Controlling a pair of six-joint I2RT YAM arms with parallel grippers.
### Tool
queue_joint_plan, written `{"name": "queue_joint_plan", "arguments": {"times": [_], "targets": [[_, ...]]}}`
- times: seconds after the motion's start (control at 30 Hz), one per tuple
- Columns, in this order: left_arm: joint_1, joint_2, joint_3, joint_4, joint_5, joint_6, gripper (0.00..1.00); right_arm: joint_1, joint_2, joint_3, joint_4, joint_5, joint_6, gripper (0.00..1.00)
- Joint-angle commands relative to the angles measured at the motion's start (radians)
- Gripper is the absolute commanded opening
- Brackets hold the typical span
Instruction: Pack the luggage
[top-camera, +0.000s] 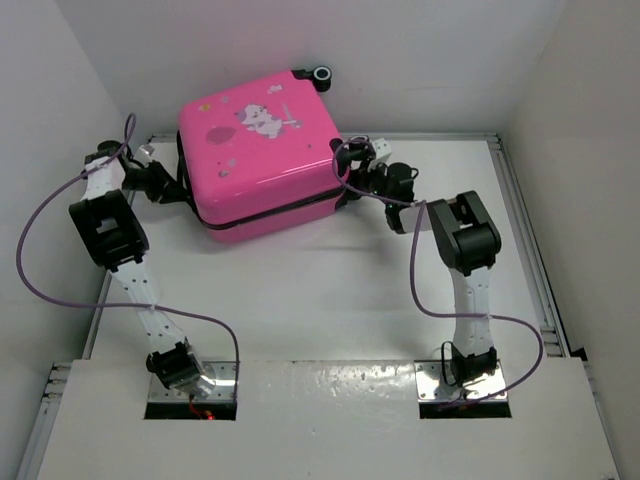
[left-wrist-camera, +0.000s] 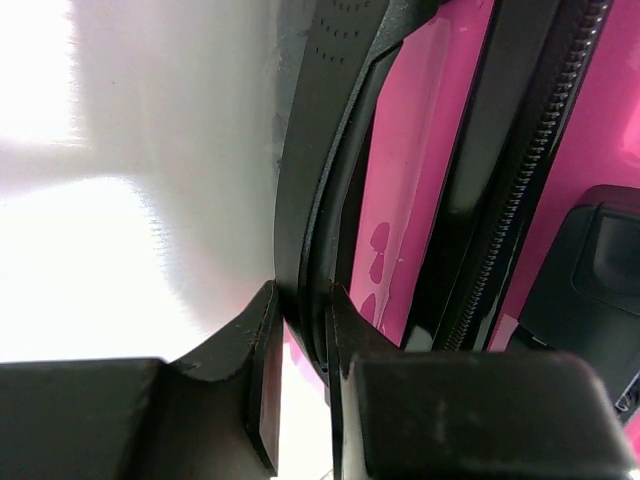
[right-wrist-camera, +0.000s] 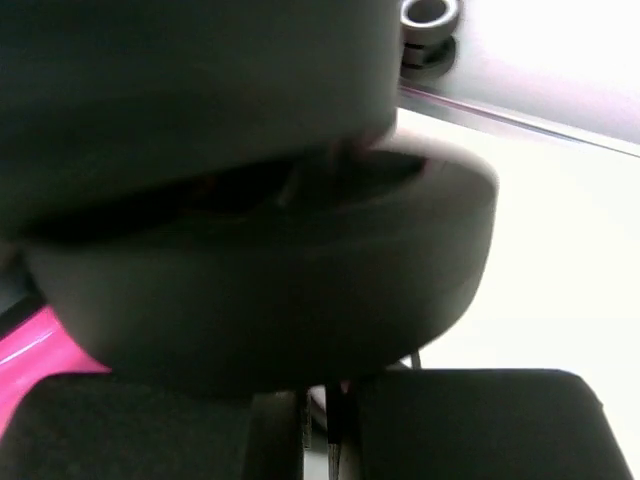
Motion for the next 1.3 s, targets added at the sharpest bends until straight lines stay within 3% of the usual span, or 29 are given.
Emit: {"name": "queue_joint_plan", "arguments": {"times": [0.0,0.37,0.8,0.97,1.13,1.17,1.23,1.27], "targets": [[0.066,0.067,0.017,0.261,-0.346,0.168,0.00,-0.169,0.056,0.174,0.105,0.287,-0.018,0.00],[0.048,0.038,-0.001,0.261,-0.380,0.223,0.00,-0.177,0.346,0.603,0.070,0.311,-0.003,0.00],[0.008,0.009,-0.012,0.270,-0.380,0.232,0.00,-0.144,0.561,0.914,-0.036,0.310,0.062,0.00],[-0.001,-0.011,-0.030,0.290,-0.345,0.221,0.14,-0.140,0.630,1.021,-0.085,0.310,0.046,0.00],[-0.010,-0.048,-0.066,0.333,-0.302,0.200,0.32,-0.132,0.565,0.901,-0.055,0.300,0.051,0.02],[-0.010,-0.061,-0.093,0.347,-0.290,0.185,0.56,-0.129,0.534,0.877,-0.032,0.297,0.052,0.11],[-0.010,-0.101,-0.130,0.400,-0.290,0.165,0.73,-0.126,0.496,0.785,0.020,0.274,0.061,0.27],[-0.019,-0.158,-0.188,0.429,-0.290,0.155,0.87,-0.123,0.421,0.720,0.027,0.252,0.068,0.43]]}}
